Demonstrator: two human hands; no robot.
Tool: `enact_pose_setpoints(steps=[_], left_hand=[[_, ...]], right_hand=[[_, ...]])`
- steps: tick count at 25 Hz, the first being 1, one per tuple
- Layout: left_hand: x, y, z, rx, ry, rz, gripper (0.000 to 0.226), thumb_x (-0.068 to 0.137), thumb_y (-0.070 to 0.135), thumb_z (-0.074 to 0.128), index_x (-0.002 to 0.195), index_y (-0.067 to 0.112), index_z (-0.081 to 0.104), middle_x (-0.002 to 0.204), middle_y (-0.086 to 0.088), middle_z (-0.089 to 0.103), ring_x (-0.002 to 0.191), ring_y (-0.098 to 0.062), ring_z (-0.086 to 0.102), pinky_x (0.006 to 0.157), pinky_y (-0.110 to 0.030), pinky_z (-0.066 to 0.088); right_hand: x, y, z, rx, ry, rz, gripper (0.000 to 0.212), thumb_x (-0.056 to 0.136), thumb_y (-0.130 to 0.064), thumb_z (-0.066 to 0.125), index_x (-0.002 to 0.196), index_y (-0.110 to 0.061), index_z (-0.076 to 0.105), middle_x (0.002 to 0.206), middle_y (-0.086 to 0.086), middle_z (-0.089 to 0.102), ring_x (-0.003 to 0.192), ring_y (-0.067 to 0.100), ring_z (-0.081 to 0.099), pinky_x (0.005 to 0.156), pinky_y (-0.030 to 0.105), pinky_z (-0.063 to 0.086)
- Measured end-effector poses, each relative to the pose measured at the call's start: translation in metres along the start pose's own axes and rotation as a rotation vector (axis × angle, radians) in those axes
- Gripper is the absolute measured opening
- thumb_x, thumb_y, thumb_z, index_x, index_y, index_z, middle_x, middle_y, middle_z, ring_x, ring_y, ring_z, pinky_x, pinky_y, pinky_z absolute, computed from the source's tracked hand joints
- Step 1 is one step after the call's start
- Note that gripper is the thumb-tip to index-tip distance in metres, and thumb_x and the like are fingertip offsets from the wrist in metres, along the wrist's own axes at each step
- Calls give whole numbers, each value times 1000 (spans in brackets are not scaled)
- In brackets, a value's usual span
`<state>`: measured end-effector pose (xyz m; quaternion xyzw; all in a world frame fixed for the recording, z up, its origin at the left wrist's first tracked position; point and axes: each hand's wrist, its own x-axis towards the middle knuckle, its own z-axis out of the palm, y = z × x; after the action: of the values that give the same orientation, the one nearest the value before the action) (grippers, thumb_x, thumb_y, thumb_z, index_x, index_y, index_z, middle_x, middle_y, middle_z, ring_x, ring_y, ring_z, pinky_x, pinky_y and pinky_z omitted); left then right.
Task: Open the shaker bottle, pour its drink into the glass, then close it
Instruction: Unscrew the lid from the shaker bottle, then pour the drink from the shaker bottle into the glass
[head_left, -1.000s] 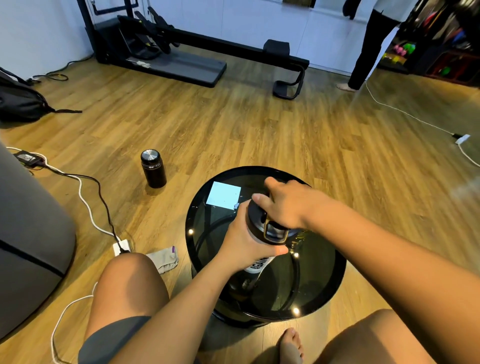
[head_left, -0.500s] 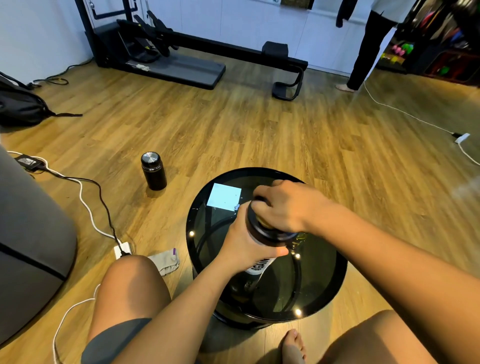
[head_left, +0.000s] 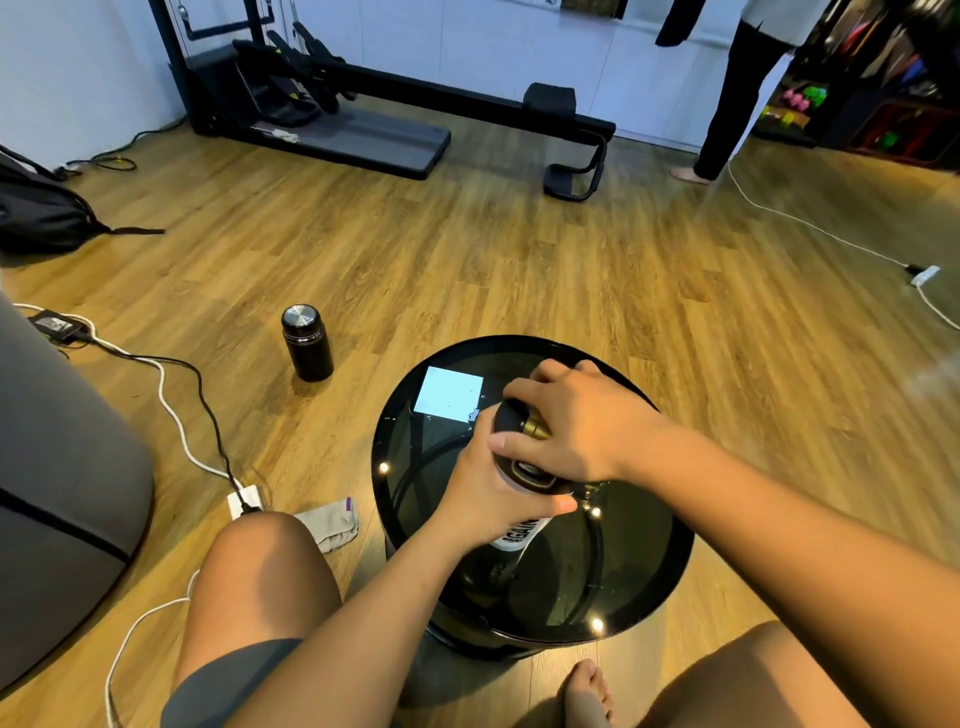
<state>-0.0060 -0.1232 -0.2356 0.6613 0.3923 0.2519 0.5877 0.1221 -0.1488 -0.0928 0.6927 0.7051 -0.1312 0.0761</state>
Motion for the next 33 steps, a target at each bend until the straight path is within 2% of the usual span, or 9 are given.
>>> enact_pose_setpoints(steps=[2,6,9,12,17,22,25,29,33], left_hand=[[1,-1,0,13,10,2,118,48,48,95,147,38,32,128,5,69,122,-15,65,106,-48,54],[-1,2,0,39,-4,22,126,48,53,94,152,46,23,142,4,60,133,-18,57,113,-41,48],[-1,1,-2,48,8,70,123,49,49,98,151,34,31,144,8,57,135,-12,54,114,-37,45],[2,1,1,29,27,59,108,45,49,96,137,44,40,130,15,64,120,0,62,102,-31,53],[2,-4,2,41,51,93,105,46,53,93,134,51,37,130,30,52,123,10,52,92,-13,46],[5,-8,1,57,29,113,106,45,51,94,133,53,34,133,27,49,127,5,50,96,-18,47],[4,-12,-7,116,-19,165,111,48,45,99,138,52,33,136,30,48,131,5,49,98,-18,47],[7,-9,-10,205,-7,260,111,50,45,100,143,40,40,140,28,49,136,-6,50,100,-14,48],[7,-5,-4,213,36,263,109,50,36,101,144,25,48,143,9,56,136,-16,53,109,-41,51]], right_hand=[[-7,4,1,65,6,-94,68,82,-69,60,140,-34,50,141,-1,47,121,31,45,101,44,43],[-11,10,4,91,5,-7,91,71,-71,71,150,-43,36,155,-1,28,119,32,41,98,47,48],[-12,7,8,59,14,-8,99,64,-69,75,150,-42,34,155,0,23,117,32,42,92,48,51],[-18,13,8,147,182,-41,88,61,-59,74,141,-38,45,141,-6,34,111,30,49,90,46,52],[-32,53,-2,743,427,30,58,60,-63,64,117,-48,58,135,-10,46,119,7,47,95,13,34],[-56,84,54,1570,501,187,30,76,-39,60,104,-31,69,95,0,73,85,23,67,61,32,52],[-69,94,102,1878,495,274,52,86,-42,56,128,-11,58,110,13,71,93,31,70,66,48,60],[-81,99,162,2106,412,379,66,82,-49,61,137,-12,57,128,19,70,108,39,71,76,60,61],[-87,108,208,2287,315,464,57,85,-54,59,131,-22,63,126,15,72,112,42,69,81,62,60]])
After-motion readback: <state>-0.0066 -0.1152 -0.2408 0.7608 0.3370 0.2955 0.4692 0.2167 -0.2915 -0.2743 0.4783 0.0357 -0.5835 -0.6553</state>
